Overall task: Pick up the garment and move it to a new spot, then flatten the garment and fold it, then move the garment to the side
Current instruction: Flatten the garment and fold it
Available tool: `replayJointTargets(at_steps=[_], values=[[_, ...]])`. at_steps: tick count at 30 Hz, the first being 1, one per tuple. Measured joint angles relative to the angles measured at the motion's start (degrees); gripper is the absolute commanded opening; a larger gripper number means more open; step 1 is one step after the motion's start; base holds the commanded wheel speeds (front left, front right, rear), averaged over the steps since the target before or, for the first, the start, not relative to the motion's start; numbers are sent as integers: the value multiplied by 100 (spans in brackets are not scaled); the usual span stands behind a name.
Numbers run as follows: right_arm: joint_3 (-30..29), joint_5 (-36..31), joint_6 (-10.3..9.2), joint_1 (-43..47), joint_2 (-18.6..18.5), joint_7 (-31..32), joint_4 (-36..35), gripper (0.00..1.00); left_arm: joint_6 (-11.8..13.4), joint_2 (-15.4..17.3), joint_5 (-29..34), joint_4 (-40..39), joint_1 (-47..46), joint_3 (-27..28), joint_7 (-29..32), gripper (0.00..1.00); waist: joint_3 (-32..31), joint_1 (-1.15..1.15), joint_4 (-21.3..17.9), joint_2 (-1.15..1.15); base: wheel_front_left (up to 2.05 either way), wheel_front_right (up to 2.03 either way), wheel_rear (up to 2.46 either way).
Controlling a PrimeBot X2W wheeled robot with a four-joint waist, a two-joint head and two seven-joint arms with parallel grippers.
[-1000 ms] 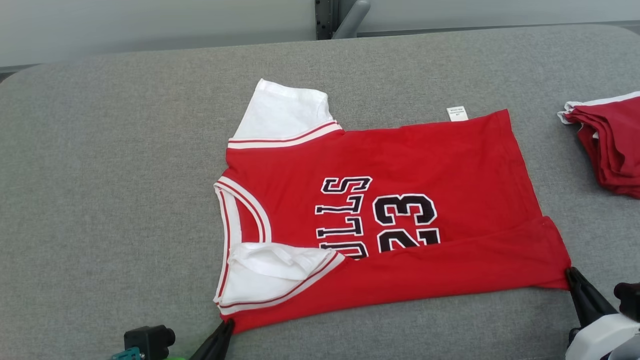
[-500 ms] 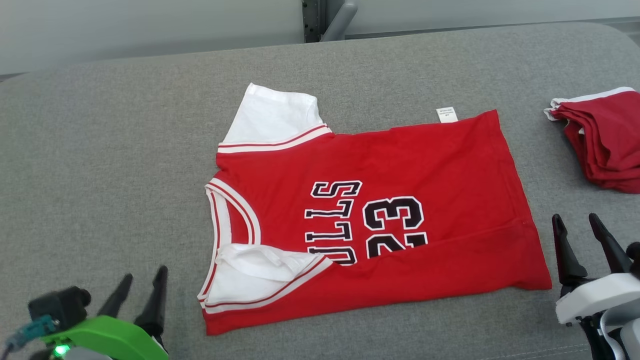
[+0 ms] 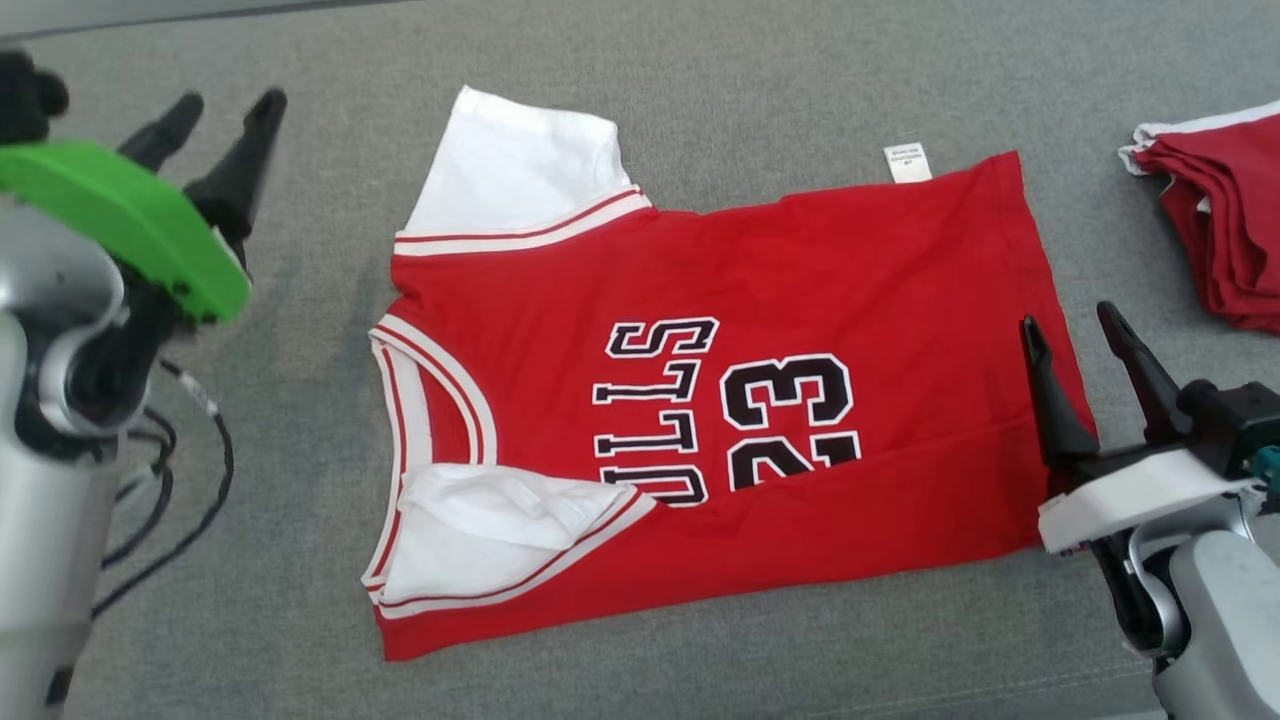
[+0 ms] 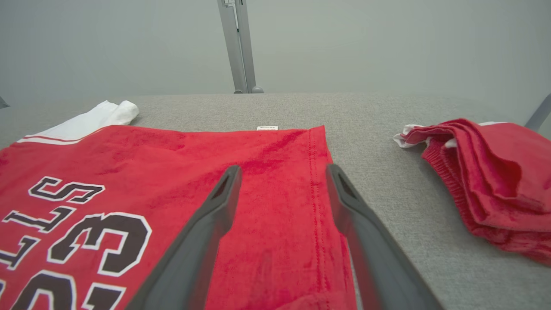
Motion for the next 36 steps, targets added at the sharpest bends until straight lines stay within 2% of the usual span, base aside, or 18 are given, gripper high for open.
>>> replayJointTargets(at_steps=[3,5,9,13,21,26,36], values=[[87,-32,1,-244,5,0,-38,100,-194,-232,-229,739,-858,-88,389,100,247,0,-70,0,0,0,0],[125,-41,1,-391,24,0,-51,100,-438,-271,-321,1174,-1242,-259,688,100,412,0,-137,0,0,0,0],[171,-47,1,-594,112,0,-81,100,-692,-169,-81,1880,-1901,-584,989,100,723,0,-306,0,0,0,0],[215,-46,0,-683,192,0,-80,100,-836,-99,215,2439,-2328,-880,1046,100,966,0,-538,0,0,0,0],[185,-48,0,-747,374,0,-127,100,-942,-65,367,2998,-2735,-1203,938,100,1309,0,-921,0,0,0,0],[214,-55,1,-757,483,0,-172,100,-965,105,561,3205,-2926,-1511,914,100,1510,1,-1137,0,0,0,0],[189,-86,0,-789,532,0,-169,100,-970,256,581,3378,-3146,-2016,871,100,1687,0,-1349,0,0,0,0]])
